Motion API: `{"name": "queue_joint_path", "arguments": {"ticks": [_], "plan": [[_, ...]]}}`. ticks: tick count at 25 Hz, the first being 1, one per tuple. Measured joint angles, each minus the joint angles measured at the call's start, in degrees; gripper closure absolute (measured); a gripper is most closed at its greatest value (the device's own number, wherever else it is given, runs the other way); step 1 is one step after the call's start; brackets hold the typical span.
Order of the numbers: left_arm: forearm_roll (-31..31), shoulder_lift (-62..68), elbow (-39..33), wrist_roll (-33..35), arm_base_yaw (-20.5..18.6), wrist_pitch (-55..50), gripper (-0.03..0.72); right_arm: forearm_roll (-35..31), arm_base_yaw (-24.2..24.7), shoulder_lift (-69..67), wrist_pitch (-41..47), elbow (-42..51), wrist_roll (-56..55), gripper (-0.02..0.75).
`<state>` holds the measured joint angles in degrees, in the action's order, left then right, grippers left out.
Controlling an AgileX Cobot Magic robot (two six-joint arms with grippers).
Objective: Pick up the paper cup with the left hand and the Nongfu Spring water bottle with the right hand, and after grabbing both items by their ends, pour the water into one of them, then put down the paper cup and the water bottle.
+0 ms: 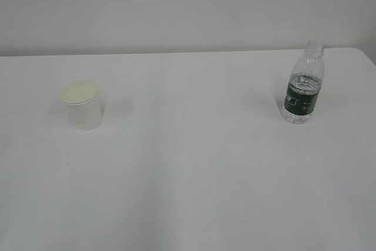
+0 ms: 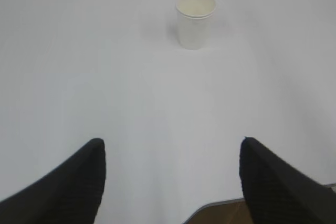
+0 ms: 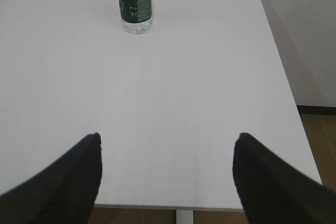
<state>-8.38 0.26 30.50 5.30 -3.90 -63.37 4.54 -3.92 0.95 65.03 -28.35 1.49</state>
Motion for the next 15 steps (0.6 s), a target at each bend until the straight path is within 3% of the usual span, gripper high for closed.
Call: {"name": "queue_joint_path", "arguments": {"ticks": [15], "plan": [[-0.37,0.00,0.34,0.00,0.00,0.84,0.111,-0.23,0.00,0.00,-0.90,-1.23,0.00,0.148]]}}
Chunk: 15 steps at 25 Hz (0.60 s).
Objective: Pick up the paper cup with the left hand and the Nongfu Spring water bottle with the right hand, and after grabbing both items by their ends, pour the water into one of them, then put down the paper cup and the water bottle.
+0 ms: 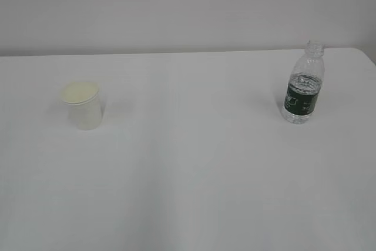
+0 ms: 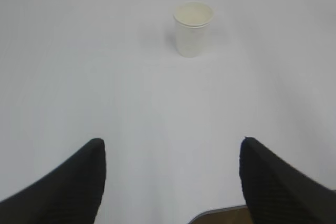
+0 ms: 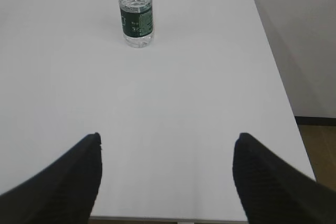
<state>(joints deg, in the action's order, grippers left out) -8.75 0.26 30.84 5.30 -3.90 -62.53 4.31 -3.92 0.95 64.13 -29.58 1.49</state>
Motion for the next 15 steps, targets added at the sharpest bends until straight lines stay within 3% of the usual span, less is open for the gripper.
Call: {"name": "queue_joint_path", "arguments": {"ticks": [15], "plan": [[-1.58,4.02,0.00,0.00,0.00,1.36,0.111,0.00,0.00,-0.63,-0.58,0.00,0.11,0.148]]}}
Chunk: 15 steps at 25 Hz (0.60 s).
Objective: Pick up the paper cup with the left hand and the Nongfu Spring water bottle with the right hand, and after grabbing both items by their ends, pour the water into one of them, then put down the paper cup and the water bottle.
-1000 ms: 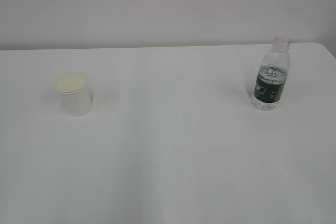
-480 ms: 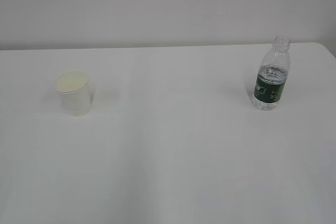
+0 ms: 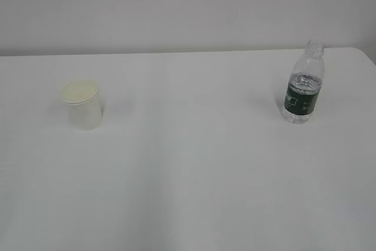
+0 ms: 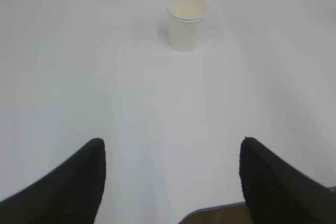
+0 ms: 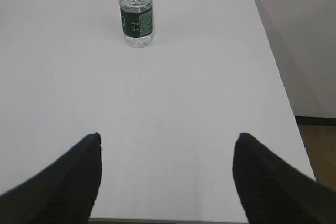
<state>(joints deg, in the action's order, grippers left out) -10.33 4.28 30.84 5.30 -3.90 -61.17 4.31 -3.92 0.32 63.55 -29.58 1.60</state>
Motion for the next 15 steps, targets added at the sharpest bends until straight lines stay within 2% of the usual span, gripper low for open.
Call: {"name": "queue_joint_path", "arguments": {"ticks": [15], "plan": [[-0.05,3.04,0.27,0.00,0.00,0.93,0.111,0.00,0.00,-5.11,-3.85,-0.09,0.11,0.148]]}}
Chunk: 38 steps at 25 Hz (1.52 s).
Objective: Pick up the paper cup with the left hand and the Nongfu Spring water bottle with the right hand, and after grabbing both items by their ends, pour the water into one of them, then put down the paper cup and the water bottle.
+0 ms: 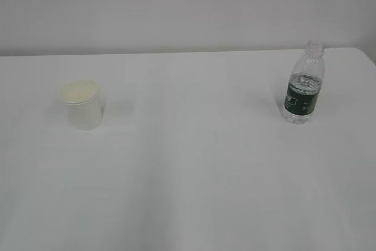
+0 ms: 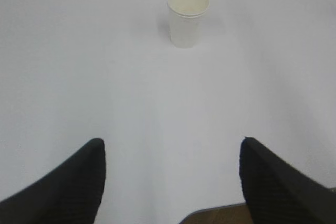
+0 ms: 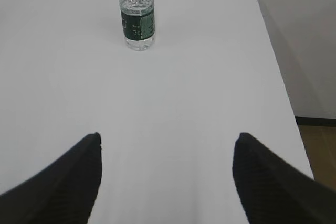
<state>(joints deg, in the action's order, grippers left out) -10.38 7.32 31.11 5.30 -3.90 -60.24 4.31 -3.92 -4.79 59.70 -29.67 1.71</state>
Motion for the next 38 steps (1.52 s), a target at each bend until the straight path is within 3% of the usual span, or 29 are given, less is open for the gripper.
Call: {"name": "queue_joint_path", "arguments": {"ticks": [38], "plan": [[0.00,15.31,2.09,0.00,0.00,16.58,0.113,-0.04,0.00,-15.91,-19.85,-0.95,0.08,0.148]]}}
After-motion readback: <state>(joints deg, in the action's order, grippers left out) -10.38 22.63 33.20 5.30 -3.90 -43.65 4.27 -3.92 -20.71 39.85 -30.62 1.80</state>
